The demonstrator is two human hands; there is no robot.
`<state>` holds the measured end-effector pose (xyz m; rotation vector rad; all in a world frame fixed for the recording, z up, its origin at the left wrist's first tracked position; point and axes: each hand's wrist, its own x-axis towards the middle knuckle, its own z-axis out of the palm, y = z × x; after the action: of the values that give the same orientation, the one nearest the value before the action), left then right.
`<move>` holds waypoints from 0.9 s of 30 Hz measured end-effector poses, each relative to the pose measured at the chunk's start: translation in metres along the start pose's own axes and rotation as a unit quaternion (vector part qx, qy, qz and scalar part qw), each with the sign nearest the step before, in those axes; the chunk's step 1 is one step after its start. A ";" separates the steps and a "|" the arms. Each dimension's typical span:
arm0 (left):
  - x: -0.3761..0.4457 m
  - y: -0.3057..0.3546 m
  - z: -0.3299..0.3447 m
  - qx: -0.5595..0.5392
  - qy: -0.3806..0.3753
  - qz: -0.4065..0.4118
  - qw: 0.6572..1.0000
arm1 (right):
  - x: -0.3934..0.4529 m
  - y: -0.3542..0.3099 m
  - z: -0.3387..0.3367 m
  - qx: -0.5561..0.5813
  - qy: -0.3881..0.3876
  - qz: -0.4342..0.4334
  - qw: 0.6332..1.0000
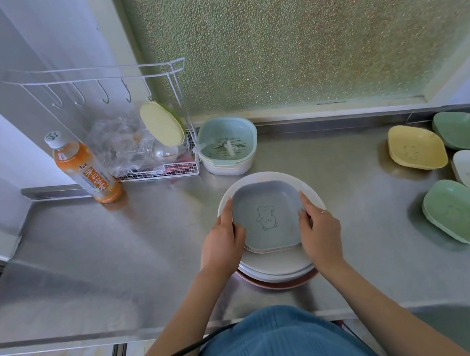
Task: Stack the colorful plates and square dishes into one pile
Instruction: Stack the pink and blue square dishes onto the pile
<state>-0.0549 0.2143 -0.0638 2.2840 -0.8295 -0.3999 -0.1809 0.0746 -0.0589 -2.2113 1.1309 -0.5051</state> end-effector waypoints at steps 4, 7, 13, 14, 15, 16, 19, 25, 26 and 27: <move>0.002 -0.005 0.000 -0.004 0.004 0.006 1.000 | -0.002 0.004 0.005 -0.019 0.017 -0.003 1.000; -0.001 -0.008 0.000 -0.077 0.054 -0.006 0.996 | -0.002 0.010 0.005 0.005 0.030 0.016 0.999; 0.009 -0.026 -0.001 -0.201 0.033 -0.158 0.966 | -0.008 0.030 -0.001 0.172 0.017 0.139 0.975; 0.010 -0.027 0.001 -0.240 -0.007 -0.178 0.954 | -0.010 0.032 0.000 0.192 -0.001 0.163 0.968; 0.009 -0.026 0.003 -0.272 -0.036 -0.187 0.943 | -0.013 0.033 0.000 0.201 -0.018 0.179 0.963; 0.007 -0.024 0.004 -0.296 -0.051 -0.194 0.934 | -0.015 0.034 0.001 0.205 -0.029 0.185 0.961; 0.008 -0.017 0.007 -0.340 -0.049 -0.205 0.917 | -0.018 0.035 0.002 0.214 -0.032 0.182 0.959; 0.019 0.002 0.024 -0.367 -0.055 -0.209 0.905 | -0.008 0.052 -0.015 0.225 -0.029 0.178 0.958; 0.021 0.008 0.030 -0.369 -0.058 -0.208 0.904 | -0.005 0.058 -0.020 0.217 -0.028 0.177 0.960; 0.023 0.014 0.036 -0.371 -0.062 -0.208 0.903 | -0.001 0.066 -0.024 0.208 -0.026 0.178 0.961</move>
<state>-0.0611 0.1734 -0.0821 1.6939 -0.1617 -0.8888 -0.2348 0.0372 -0.0841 -1.6098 1.2311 -0.4743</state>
